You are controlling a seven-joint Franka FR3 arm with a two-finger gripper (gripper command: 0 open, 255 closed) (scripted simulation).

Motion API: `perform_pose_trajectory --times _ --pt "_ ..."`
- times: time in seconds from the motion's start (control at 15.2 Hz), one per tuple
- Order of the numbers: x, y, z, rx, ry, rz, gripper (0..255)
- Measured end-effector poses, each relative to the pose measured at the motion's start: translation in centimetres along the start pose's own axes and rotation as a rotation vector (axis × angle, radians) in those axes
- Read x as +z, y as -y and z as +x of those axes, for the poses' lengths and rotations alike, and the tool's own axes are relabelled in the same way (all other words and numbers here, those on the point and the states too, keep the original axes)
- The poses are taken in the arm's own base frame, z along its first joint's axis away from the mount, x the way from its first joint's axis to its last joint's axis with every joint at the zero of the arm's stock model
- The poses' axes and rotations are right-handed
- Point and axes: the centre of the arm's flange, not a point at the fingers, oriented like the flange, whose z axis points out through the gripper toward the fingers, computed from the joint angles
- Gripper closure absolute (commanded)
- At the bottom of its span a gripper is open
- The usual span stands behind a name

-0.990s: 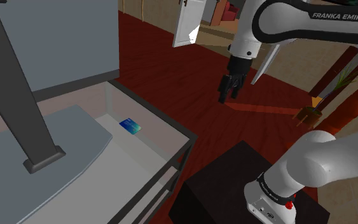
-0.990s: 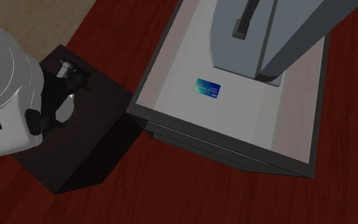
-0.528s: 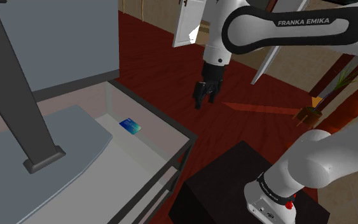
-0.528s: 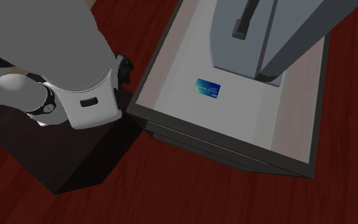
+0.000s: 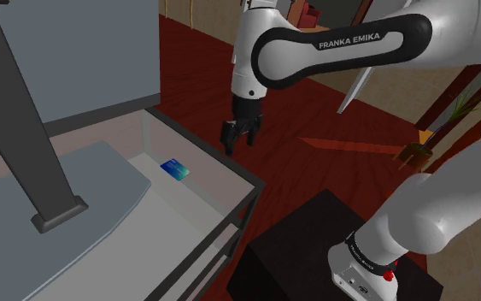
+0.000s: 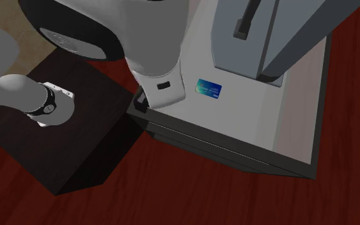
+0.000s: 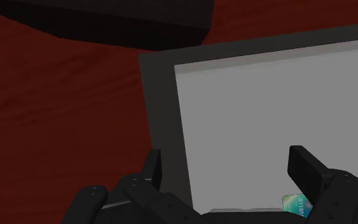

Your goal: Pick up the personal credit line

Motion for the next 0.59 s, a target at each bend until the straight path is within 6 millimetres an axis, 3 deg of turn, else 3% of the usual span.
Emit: perform_pose_trajectory --times 0.59 --pt "4.4 9.1 7.2 -0.058 -0.007 -0.027 0"
